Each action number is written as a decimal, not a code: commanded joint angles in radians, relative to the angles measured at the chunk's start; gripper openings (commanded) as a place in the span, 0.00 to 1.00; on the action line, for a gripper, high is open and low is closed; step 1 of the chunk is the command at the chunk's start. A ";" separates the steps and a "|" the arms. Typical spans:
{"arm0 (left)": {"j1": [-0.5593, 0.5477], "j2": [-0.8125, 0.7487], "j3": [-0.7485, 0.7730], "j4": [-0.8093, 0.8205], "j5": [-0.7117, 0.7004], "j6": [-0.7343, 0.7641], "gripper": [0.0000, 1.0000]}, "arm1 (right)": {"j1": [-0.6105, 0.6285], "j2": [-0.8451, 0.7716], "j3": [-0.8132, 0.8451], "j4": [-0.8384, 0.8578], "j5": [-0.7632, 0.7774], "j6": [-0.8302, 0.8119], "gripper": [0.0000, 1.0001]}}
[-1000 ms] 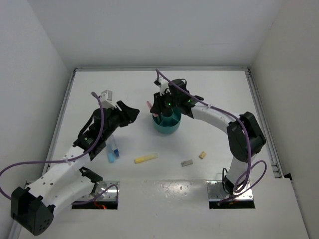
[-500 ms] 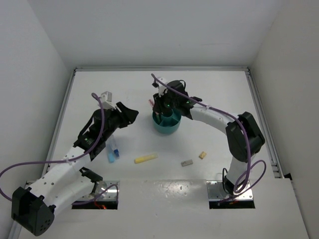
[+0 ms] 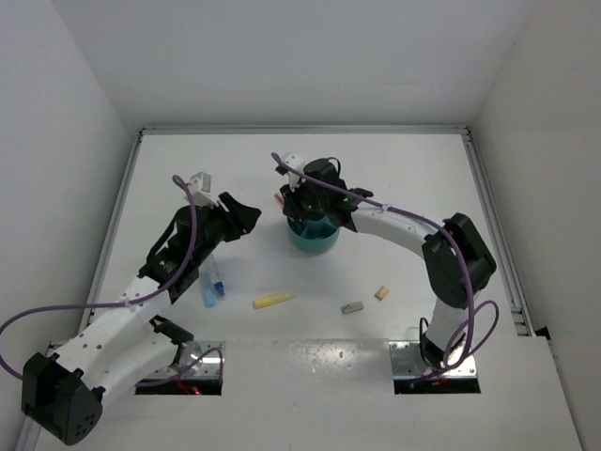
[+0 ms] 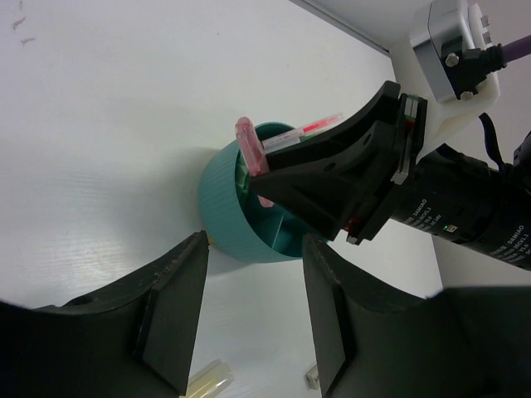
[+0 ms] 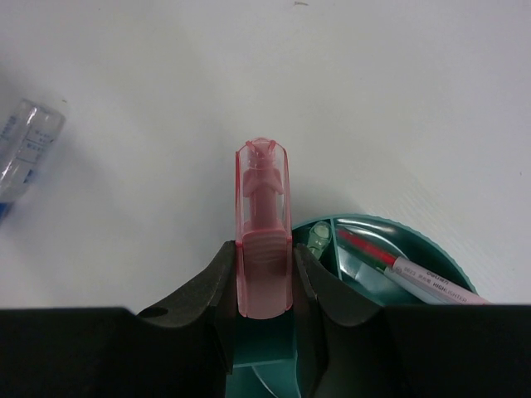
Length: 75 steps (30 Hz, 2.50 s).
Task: Sort the stationery into containers
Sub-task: Place the stationery into the container, then grab a piece of stationery with the right arm
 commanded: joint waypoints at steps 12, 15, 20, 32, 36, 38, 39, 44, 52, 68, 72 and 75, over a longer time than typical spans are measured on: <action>0.011 -0.014 -0.008 0.020 0.003 0.007 0.54 | 0.016 -0.026 -0.031 0.031 0.049 -0.088 0.09; 0.011 -0.014 -0.008 0.020 0.003 0.007 0.54 | 0.016 -0.026 -0.031 0.031 0.049 -0.097 0.12; 0.011 -0.014 -0.008 0.020 0.003 0.007 0.54 | 0.025 -0.026 -0.040 0.020 0.049 -0.097 0.18; 0.011 -0.014 -0.008 0.020 0.003 0.007 0.54 | 0.025 -0.069 -0.050 0.020 0.040 -0.107 0.39; 0.011 -0.014 -0.008 0.020 0.003 0.007 0.54 | 0.025 -0.078 -0.050 0.020 0.040 -0.107 0.42; 0.011 -0.014 -0.008 0.020 0.003 0.007 0.54 | 0.025 -0.087 -0.050 0.020 0.040 -0.107 0.42; 0.011 -0.014 -0.008 0.020 0.003 0.007 0.54 | 0.025 -0.087 -0.050 0.020 0.040 -0.107 0.42; 0.011 -0.014 -0.008 0.020 0.003 0.007 0.44 | 0.025 -0.121 -0.050 0.020 0.040 -0.107 0.38; 0.011 0.030 -0.072 -0.059 0.097 -0.056 0.00 | -0.011 -0.225 0.097 -0.303 -0.269 -0.192 0.47; -0.064 -0.166 0.116 -0.625 -0.478 -0.250 0.28 | 0.198 -0.105 -0.058 -0.610 -0.327 -0.851 0.77; -0.064 -0.236 0.161 -0.697 -0.578 -0.251 0.14 | 0.315 0.054 0.062 -0.650 -0.282 -0.829 0.38; -0.064 -0.266 0.172 -0.743 -0.633 -0.251 0.65 | 0.360 0.113 0.087 -0.608 -0.262 -0.816 0.36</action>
